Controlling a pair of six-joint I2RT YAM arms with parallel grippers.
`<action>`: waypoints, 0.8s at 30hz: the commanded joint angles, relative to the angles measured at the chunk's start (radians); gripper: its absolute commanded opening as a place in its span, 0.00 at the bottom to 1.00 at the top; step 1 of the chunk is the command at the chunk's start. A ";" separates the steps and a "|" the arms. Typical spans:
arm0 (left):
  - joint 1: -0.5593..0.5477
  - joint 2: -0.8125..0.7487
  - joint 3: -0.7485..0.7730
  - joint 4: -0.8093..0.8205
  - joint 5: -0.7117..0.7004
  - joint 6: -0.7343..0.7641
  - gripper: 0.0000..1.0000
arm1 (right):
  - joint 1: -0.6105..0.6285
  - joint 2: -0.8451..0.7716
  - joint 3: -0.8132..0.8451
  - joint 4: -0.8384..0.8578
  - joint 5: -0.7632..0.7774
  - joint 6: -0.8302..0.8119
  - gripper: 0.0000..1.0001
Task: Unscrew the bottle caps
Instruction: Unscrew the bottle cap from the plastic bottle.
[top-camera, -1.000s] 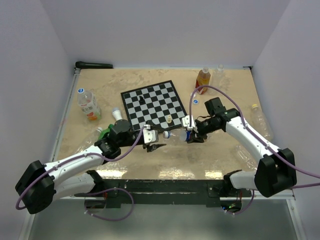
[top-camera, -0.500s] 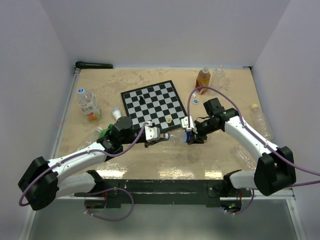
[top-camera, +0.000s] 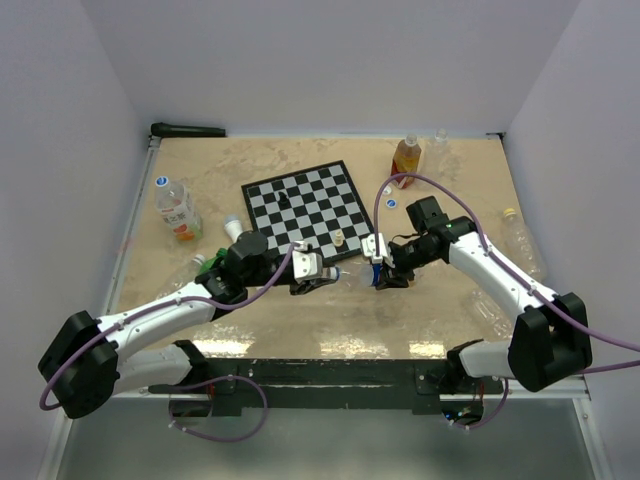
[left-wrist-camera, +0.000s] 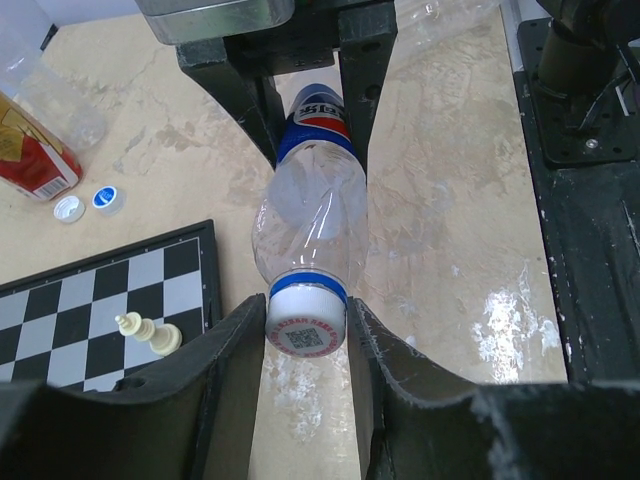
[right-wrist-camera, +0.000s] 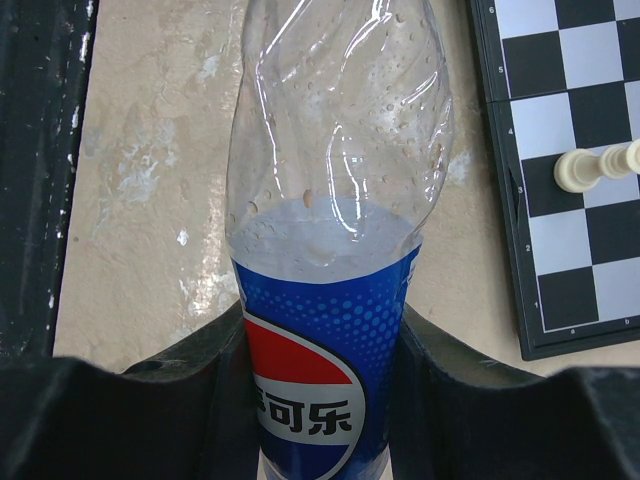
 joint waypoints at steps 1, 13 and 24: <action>0.000 0.002 0.043 -0.010 0.031 0.029 0.42 | 0.006 -0.007 0.032 0.007 -0.030 -0.013 0.00; 0.005 0.021 0.086 -0.037 0.032 -0.092 0.00 | 0.004 -0.009 0.030 0.004 -0.030 -0.013 0.00; 0.006 -0.006 0.103 -0.066 -0.109 -0.718 0.00 | 0.006 -0.004 0.029 0.009 -0.027 -0.011 0.00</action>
